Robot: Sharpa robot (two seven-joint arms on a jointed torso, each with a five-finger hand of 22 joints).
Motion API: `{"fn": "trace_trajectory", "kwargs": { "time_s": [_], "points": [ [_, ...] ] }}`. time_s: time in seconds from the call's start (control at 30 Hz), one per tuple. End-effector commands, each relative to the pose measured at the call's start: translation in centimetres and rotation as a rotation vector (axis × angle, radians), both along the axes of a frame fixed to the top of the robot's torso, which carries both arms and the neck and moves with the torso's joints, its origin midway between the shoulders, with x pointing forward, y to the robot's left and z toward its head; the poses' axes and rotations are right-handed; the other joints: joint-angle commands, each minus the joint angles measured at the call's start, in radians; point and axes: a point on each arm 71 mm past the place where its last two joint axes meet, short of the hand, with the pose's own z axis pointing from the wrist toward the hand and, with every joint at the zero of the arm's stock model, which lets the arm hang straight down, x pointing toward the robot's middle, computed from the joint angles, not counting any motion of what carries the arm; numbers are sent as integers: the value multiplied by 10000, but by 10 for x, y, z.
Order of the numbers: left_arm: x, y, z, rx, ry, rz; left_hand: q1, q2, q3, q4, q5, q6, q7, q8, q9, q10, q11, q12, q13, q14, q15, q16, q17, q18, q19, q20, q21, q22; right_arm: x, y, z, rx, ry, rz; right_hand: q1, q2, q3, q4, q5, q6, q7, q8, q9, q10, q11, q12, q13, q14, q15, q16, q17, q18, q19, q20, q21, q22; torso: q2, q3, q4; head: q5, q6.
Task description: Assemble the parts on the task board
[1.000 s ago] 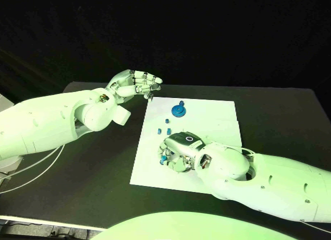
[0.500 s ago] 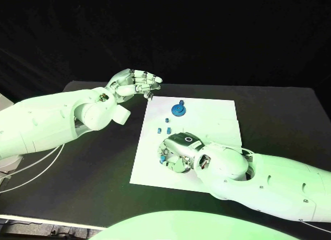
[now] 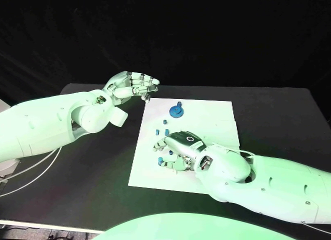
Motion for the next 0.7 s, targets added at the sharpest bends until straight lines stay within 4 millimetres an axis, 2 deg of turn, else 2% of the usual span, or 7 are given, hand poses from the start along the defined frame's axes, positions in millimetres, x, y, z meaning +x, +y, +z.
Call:
{"fn": "trace_trajectory", "kwargs": {
  "time_s": [0.03, 0.23, 0.27, 0.3, 0.37, 0.53, 0.7],
  "points": [
    [-1, -3, 1, -162, 33, -292, -16, 65, -24, -51, 44, -73, -21, 27, -14, -64, -23, 68, -3, -38, 50, -54, -11, 154, 61, 4, -44, -9, -1, -6, 7, 958, -273, -123, 108, -180, -605, 458, -230, -287, -90, -152, -56, -241, 26, 178, -28, -131, 53, -120, -223, 132, -62, 57, -360, 1050, 3, -5, -9, -83, 51],
    [-2, -3, 1, -226, 25, -490, -3, 45, -27, -72, 40, -86, -19, 30, -18, -71, -21, 75, -5, -45, 51, -59, -13, 154, 57, 4, -47, -10, 2, -34, 15, 1890, 342, -845, 151, -86, -1286, 662, -226, -641, -93, -217, -145, -206, -32, 677, 0, -111, 15, -43, -179, 130, -16, 41, -321, 1028, -14, -2, -9, -226, 116],
    [-3, -3, 1, -235, 17, -547, 29, 30, -23, -105, 39, -94, -22, 37, -20, -74, -22, 84, -6, -54, 49, -65, -14, 155, 54, 2, -46, -10, 3, -42, 18, 2136, 640, -1127, 50, -35, -1320, 656, -228, -604, 45, -192, -141, -75, -70, 791, 27, -94, -15, -31, -163, 129, 1, 25, -291, 1032, -12, -2, -6, -296, 145],
    [-3, -4, 1, -241, 9, -601, 68, 23, -12, -143, 39, -97, -24, 47, -22, -74, -24, 95, -8, -63, 46, -71, -15, 156, 52, -2, -41, -7, 5, -50, 21, 2371, 959, -1429, -469, 277, -1589, 653, -231, -415, 788, -67, -115, 476, -234, 1197, 138, -72, -146, -48, -198, 143, 30, -64, -307, 1015, -17, -2, -15, -384, 163],
    [-4, -4, 1, -255, -7, -677, 95, 11, -8, -172, 36, -103, -24, 52, -24, -74, -24, 101, -9, -68, 44, -75, -16, 157, 51, -5, -36, -4, 10, -67, 26, 2703, 1499, -1977, -456, 488, -1576, 645, -236, -61, 929, 223, -36, 1088, -168, 1574, 264, 102, -117, 124, 173, 8, 218, -90, 478, 1210, -24, 0, -35, -486, 186],
    [-5, -4, 1, -291, -50, -771, 86, -30, -26, -194, 27, -123, -14, 56, -30, -92, -13, 103, -16, -78, 50, -82, -17, 153, 45, -5, -30, 1, 22, -112, 42, 2475, 2436, -2974, -547, 613, -1693, 638, -261, 817, 494, 1177, 276, 3504, -744, 3545, 1385, 217, -548, 127, 245, -165, 496, -393, 1823, 1587, -44, -2, -98, -753, 306],
    [-5, -4, 1, -318, -61, -784, 42, -38, -44, -176, 21, -136, -4, 61, -35, -103, -3, 105, -22, -81, 61, -83, -16, 149, 38, 1, -32, 0, 28, -152, 49, 1770, 3048, -3837, -1107, 807, -2035, 585, -210, 718, 201, 2431, 864, 5881, -982, 12609, 12886, 648, -783, 790, 1849, -438, 785, -691, 3481, 2056, -78, -5, -135, -965, 308]
  ]
}}
